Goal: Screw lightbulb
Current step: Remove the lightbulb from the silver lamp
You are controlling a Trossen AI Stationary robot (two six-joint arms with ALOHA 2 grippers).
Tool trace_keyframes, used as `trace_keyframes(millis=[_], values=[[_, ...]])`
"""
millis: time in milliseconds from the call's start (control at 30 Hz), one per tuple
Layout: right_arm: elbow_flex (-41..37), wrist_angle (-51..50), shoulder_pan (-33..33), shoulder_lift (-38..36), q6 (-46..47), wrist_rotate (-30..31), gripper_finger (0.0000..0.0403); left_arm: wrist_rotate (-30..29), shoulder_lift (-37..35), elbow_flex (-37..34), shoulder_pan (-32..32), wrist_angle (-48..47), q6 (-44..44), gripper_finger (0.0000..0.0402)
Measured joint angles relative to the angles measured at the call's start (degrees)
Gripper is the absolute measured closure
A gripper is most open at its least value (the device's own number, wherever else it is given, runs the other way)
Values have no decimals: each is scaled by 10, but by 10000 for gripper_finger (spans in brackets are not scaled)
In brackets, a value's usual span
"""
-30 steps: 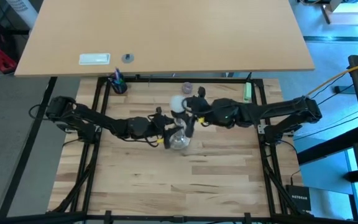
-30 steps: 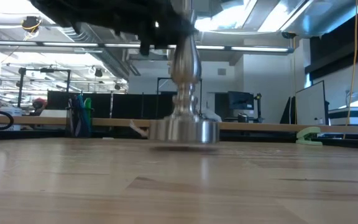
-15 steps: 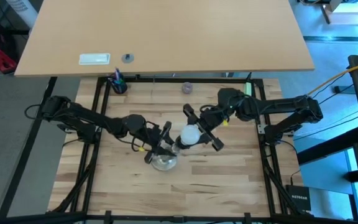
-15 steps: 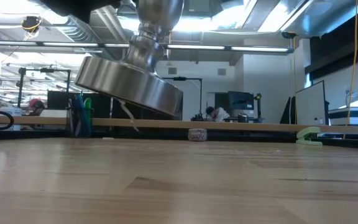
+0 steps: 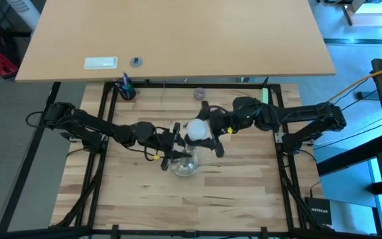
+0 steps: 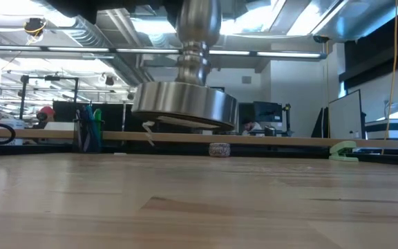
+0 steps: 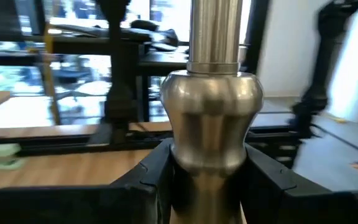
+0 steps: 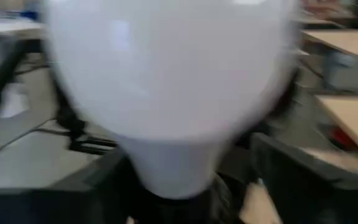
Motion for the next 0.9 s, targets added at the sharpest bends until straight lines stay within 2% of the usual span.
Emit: trace_keyframes(millis=[133, 233, 400, 500, 733, 833, 900], values=[[0, -64, 0, -27, 35, 101, 27, -67, 0, 0, -2, -4, -4, 281], [-1, -104, 0, -44, 67, 171, 14, -140, 0, 1, -2, -19, -5, 281], [-1, -88, 16, -46, 98, 260, 51, -271, 0, 1, -5, -34, -19, 281], [-1, -42, 30, -25, 93, 339, 73, -314, 0, 1, -9, -36, -17, 281], [-1, 34, 29, 19, 60, 424, 126, -331, 0, 1, -14, -38, -26, 281], [-1, 34, 31, 19, 40, 434, 188, -333, 0, 1, -17, -39, -22, 281], [-1, 27, 31, 11, 38, 394, 247, -330, 0, 1, -19, -37, -14, 281]])
